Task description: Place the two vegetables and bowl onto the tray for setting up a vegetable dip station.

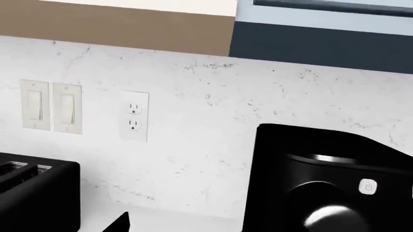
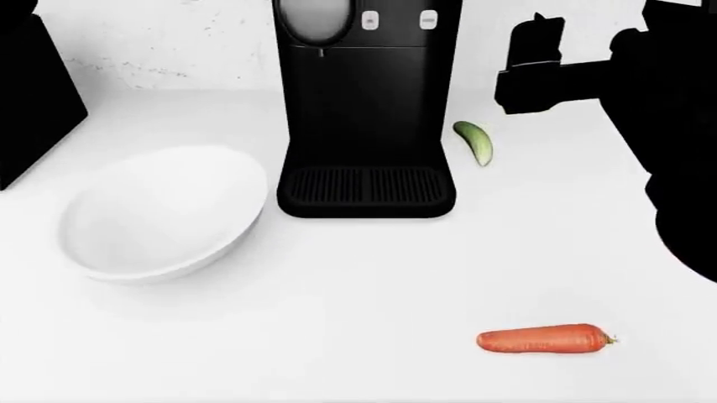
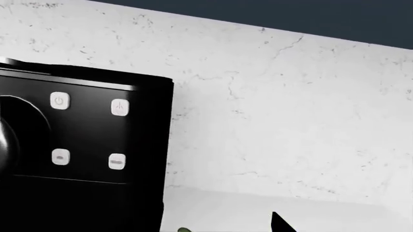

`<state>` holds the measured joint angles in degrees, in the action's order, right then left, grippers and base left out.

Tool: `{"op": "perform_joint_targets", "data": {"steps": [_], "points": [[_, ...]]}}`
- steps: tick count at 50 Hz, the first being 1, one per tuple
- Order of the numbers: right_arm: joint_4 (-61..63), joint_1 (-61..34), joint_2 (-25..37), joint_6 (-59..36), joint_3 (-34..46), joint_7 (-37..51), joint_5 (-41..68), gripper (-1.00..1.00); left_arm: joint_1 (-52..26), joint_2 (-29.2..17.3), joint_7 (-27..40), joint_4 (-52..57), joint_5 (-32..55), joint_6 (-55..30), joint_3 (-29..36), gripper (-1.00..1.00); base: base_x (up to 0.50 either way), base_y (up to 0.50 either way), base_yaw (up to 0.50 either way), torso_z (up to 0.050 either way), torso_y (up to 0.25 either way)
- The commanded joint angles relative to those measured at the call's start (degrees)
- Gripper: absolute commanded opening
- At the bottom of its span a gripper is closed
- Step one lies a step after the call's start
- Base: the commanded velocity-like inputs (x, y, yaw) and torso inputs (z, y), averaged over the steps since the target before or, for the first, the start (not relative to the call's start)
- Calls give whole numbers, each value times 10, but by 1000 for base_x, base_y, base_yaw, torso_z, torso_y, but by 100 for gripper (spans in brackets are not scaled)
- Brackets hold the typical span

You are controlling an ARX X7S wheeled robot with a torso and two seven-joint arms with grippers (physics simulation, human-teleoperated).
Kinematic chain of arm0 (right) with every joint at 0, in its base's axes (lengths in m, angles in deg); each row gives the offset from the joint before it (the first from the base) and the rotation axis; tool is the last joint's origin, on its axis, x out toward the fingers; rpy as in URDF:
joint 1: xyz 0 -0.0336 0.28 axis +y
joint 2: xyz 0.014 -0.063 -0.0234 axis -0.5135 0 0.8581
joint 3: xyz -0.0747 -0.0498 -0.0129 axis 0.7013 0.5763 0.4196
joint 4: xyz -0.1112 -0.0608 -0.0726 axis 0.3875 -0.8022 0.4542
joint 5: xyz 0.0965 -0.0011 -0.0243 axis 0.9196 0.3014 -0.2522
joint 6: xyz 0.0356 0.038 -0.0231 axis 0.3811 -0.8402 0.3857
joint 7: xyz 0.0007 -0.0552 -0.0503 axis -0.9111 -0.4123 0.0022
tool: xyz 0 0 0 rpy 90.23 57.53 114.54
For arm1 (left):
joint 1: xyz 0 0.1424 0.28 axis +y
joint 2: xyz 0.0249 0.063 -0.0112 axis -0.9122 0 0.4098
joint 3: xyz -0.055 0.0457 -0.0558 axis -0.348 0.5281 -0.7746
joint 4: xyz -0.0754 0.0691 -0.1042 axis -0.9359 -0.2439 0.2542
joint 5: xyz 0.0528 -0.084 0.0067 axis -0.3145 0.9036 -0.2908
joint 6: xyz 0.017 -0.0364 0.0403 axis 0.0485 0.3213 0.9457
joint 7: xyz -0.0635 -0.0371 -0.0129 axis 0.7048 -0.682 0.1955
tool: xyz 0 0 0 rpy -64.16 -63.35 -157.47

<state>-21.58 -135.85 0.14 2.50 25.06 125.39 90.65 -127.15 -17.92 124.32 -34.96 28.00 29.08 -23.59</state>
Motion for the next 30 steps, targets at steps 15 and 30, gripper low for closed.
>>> {"op": "perform_joint_targets", "data": {"steps": [15,30], "points": [[-7,15,43,29,-38,-33,-10,100,-10,-34,-34,-20,-11,-21,-8,100,475,-1,0,0,1],[-18,46,56,38,-38,-46,-34,100,-11,-32,-30,-18,-9,-20,-9,100,58,-107,0,0,1]]}}
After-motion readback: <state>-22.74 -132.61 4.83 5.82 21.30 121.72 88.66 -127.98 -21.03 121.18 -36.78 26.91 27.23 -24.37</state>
